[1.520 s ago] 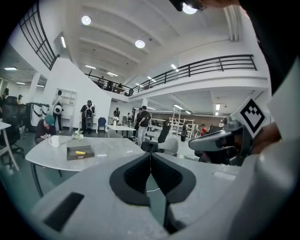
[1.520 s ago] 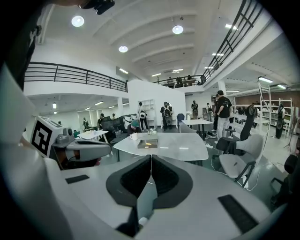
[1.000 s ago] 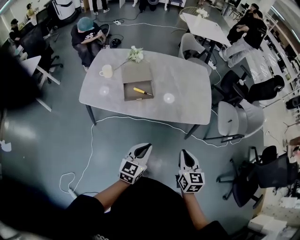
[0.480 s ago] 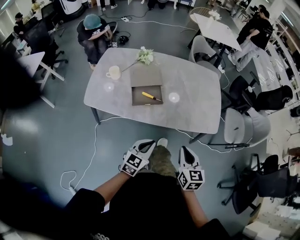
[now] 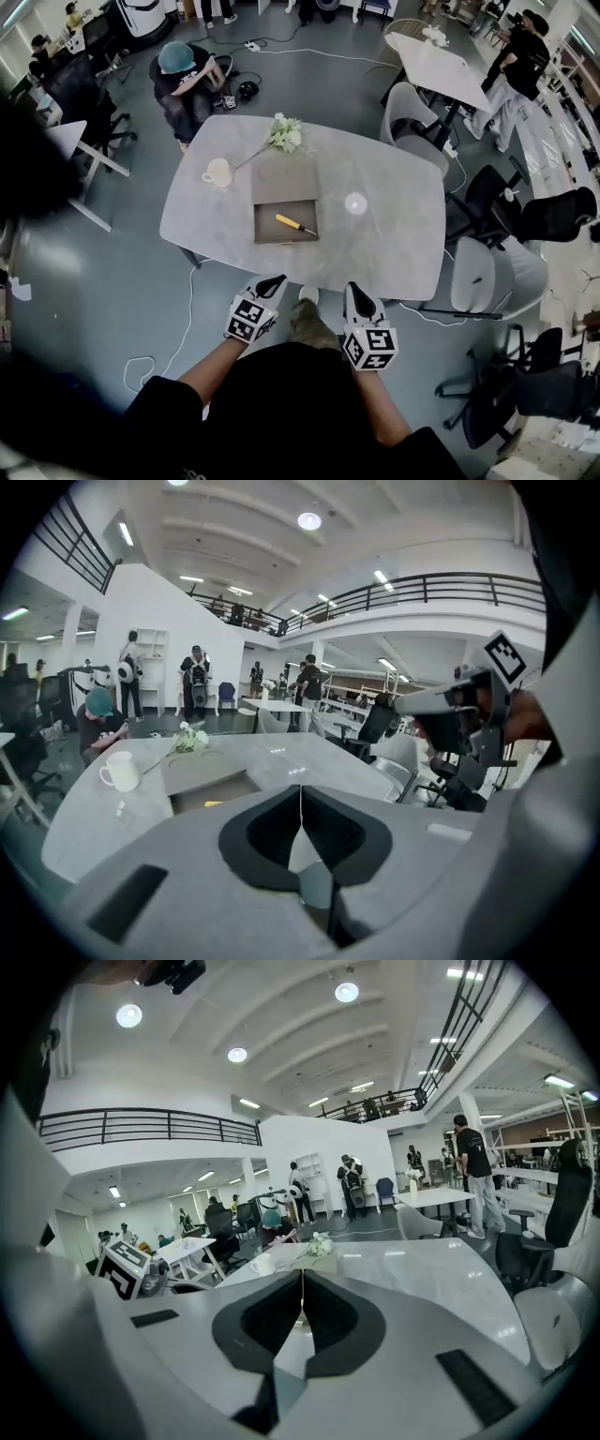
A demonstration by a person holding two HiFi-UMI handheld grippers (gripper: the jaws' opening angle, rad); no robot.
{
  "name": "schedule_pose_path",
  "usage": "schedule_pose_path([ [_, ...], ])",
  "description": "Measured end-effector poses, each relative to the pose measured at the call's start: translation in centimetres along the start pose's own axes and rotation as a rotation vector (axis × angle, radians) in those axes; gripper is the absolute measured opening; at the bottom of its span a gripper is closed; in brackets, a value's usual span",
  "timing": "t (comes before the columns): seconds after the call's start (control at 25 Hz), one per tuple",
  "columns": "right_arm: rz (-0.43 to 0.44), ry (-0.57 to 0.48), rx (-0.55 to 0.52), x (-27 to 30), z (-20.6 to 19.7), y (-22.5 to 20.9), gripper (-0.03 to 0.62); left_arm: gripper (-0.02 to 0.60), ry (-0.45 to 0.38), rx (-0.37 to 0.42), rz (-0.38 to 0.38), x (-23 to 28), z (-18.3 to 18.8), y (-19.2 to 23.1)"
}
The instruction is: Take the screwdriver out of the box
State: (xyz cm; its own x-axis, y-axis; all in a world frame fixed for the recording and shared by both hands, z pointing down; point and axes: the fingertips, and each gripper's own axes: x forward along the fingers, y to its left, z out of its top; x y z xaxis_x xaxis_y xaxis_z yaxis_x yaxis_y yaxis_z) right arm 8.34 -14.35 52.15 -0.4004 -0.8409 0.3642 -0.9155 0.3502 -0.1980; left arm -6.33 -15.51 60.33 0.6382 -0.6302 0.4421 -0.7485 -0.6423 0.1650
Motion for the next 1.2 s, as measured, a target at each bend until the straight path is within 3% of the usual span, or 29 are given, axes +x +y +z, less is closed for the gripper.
schedule_pose_path([
  [0.16, 0.025, 0.002, 0.007, 5.2, 2.4, -2.5, 0.012, 0.017, 0.031, 0.010, 0.027, 4.1, 1.7, 4.8],
  [0.36, 0.082, 0.051, 0.022, 10.5, 3.5, -4.9, 0.012, 0.017, 0.125, -0.031, 0.054, 9.0, 1.8, 10.1],
  [0.48, 0.102, 0.071, 0.022, 13.4, 4.2, -7.2, 0.012, 0.018, 0.194, 0.020, 0.062, 12.5, 1.6, 12.6],
  [0.68, 0.113, 0.097, 0.033, 17.1, 4.7, -10.8, 0.012, 0.018, 0.316, 0.099, 0.015, 16.6, -0.2, 14.6],
  [0.88, 0.104, 0.097, 0.040, 19.0, 5.4, -13.5, 0.012, 0.020, 0.501, 0.262, -0.047, 20.0, -3.7, 15.7],
  [1.0, 0.089, 0.091, 0.064, 19.3, 5.5, -14.7, 0.012, 0.023, 0.579, 0.303, -0.091, 21.5, -5.2, 16.3],
  [1.12, 0.069, 0.094, 0.097, 19.2, 4.7, -15.8, 0.012, 0.127, 0.639, 0.319, -0.140, 22.5, -6.7, 17.0],
  [1.2, 0.055, 0.109, 0.119, 19.3, 3.9, -16.8, 0.012, 0.140, 0.682, 0.342, -0.178, 23.4, -7.5, 17.4],
])
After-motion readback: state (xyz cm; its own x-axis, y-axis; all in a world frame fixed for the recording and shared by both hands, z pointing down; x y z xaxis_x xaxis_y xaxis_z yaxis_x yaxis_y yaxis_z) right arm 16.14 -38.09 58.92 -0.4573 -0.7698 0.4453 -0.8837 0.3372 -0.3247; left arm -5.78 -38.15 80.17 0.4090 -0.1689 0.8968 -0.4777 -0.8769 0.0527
